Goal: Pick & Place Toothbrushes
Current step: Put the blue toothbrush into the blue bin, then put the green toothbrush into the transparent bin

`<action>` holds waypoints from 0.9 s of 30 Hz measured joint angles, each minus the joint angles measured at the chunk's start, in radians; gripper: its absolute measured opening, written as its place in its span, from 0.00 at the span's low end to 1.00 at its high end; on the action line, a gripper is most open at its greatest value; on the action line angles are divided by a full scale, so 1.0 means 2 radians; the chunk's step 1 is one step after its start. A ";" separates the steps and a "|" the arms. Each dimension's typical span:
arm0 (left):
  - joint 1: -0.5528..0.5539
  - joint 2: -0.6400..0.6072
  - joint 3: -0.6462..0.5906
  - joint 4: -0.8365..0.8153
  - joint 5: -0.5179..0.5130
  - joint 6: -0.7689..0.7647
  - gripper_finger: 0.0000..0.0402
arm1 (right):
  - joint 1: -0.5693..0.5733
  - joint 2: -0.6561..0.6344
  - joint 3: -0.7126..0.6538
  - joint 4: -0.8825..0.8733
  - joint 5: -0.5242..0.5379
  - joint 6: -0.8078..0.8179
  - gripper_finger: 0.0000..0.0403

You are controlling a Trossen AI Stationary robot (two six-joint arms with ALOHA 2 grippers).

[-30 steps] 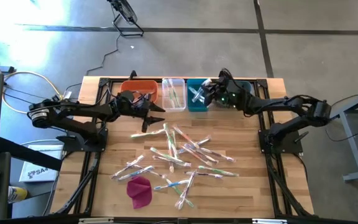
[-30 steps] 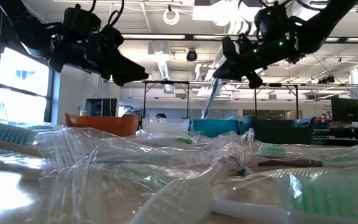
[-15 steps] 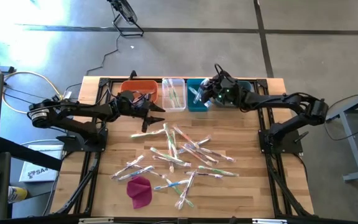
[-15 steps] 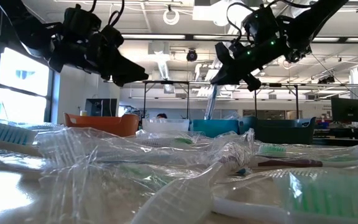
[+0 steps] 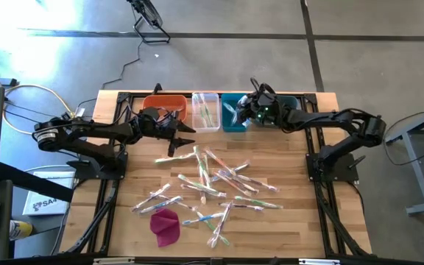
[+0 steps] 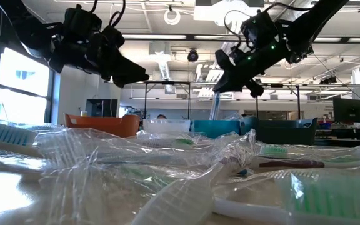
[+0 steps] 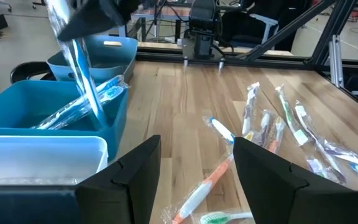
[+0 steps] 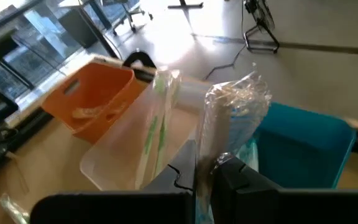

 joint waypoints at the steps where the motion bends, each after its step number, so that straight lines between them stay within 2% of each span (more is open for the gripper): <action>1: 0.000 0.000 0.000 0.000 0.000 -0.001 0.49 | 0.001 0.006 0.000 0.002 0.000 0.003 0.02; 6: 0.000 0.000 0.000 -0.001 0.001 -0.004 0.49 | 0.000 0.047 0.000 0.039 0.009 0.009 0.03; 16: 0.000 0.000 0.000 -0.008 0.001 -0.004 0.49 | -0.001 0.059 0.000 0.074 0.032 -0.020 0.24; 22: 0.000 0.000 0.000 -0.008 0.001 -0.004 0.49 | -0.004 0.058 0.000 0.078 0.088 -0.020 0.37; 27: 0.000 0.000 0.000 -0.011 0.001 -0.005 0.49 | -0.004 0.057 0.000 0.078 0.123 -0.040 0.44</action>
